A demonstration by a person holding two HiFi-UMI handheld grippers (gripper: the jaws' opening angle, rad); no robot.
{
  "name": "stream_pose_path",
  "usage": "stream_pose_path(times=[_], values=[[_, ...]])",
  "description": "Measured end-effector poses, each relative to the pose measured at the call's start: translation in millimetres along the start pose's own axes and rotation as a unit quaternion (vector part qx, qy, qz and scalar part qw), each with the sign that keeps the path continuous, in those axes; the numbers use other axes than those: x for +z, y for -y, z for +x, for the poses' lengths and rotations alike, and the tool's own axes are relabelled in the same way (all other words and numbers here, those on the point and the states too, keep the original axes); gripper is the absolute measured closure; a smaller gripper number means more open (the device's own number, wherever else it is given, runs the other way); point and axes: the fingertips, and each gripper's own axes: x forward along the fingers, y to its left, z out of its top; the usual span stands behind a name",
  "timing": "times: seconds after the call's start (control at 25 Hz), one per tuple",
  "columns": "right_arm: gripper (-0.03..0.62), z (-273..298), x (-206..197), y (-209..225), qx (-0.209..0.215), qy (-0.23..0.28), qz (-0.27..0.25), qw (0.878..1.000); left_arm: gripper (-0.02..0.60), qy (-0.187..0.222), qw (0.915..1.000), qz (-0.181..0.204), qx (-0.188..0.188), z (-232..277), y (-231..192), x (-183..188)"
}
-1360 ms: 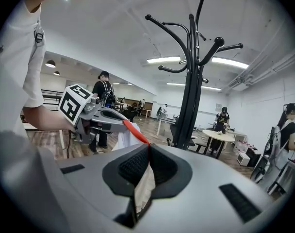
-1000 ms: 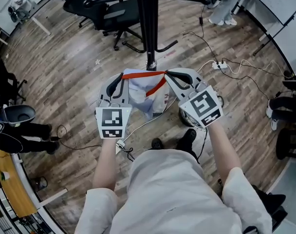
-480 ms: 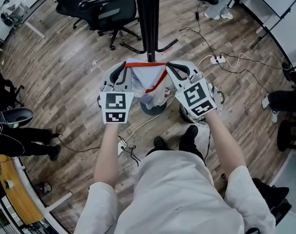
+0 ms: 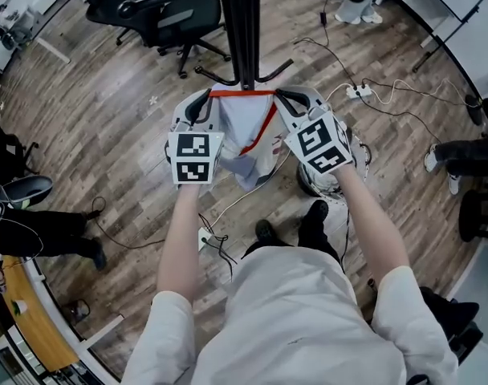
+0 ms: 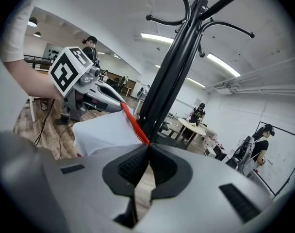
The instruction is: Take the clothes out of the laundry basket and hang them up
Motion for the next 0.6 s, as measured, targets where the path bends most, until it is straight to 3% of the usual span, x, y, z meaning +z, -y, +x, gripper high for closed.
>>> stream_pose_path(times=[0.6], values=[[0.580, 28.4, -57.6, -31.3, 0.044, -0.041, 0.085, 0.995, 0.546, -0.055, 0.9962, -0.043, -0.052, 23.2, 18.0, -73.3]])
